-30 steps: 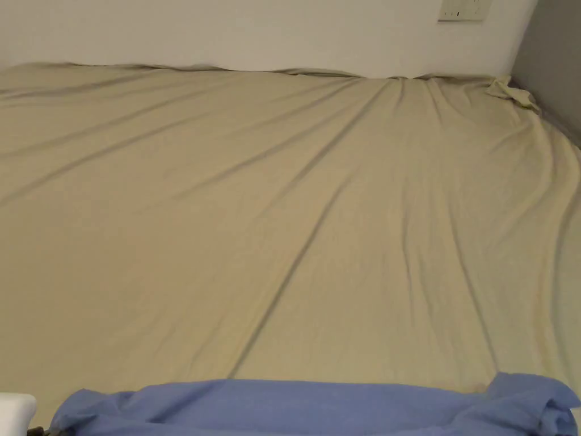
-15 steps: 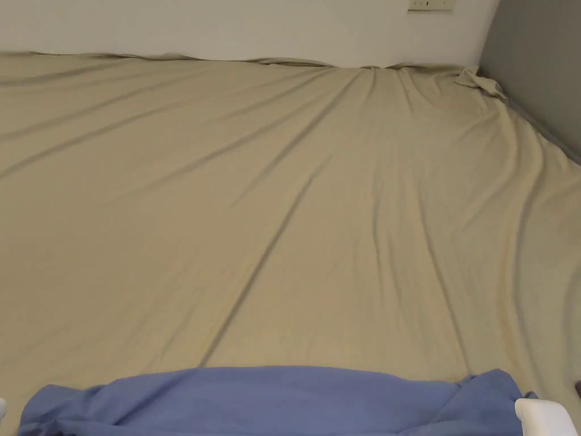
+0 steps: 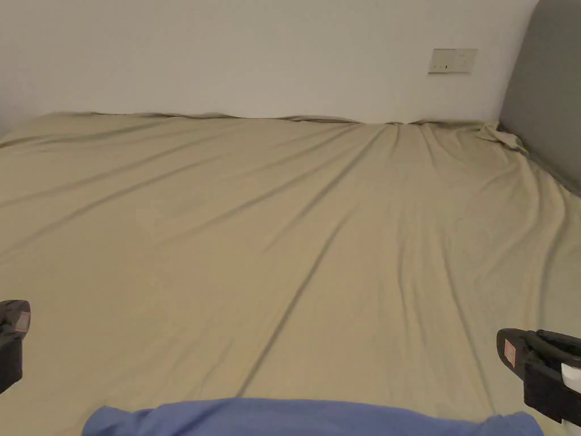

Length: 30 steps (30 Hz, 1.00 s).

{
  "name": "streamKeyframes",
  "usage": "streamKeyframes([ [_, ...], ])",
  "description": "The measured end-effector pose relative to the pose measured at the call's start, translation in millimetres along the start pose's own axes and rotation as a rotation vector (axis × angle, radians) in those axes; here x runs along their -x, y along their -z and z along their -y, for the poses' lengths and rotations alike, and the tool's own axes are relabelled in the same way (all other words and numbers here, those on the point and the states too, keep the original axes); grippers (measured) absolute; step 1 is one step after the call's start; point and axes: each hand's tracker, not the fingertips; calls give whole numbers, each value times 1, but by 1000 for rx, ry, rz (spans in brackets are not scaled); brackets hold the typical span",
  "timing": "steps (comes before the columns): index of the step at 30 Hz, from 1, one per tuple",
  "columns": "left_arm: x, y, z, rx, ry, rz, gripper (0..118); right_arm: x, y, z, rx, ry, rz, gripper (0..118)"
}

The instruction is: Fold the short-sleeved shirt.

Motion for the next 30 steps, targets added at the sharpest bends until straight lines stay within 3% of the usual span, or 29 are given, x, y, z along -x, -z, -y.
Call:
streamKeyframes([
  [4,3,2,4,3,-68,41,1,6,3,3,-11,60,-45,3],
  [9,26,25,32,177,-161,260,1,12,8,13,25,95,-97,3],
  [14,85,73,99,400,-552,624,4,21,21,33,115,130,-137,3],
  [15,96,85,113,452,-664,685,28,23,24,36,134,143,-154,3],
  [16,104,95,126,463,-753,688,81,25,28,39,152,152,-169,3],
  [17,113,104,140,492,-780,703,90,28,32,43,171,152,-192,3],
  [21,130,126,166,547,-773,603,90,42,47,52,238,148,-224,3],
  [30,106,188,214,701,-837,636,90,69,81,43,299,110,-265,3],
])
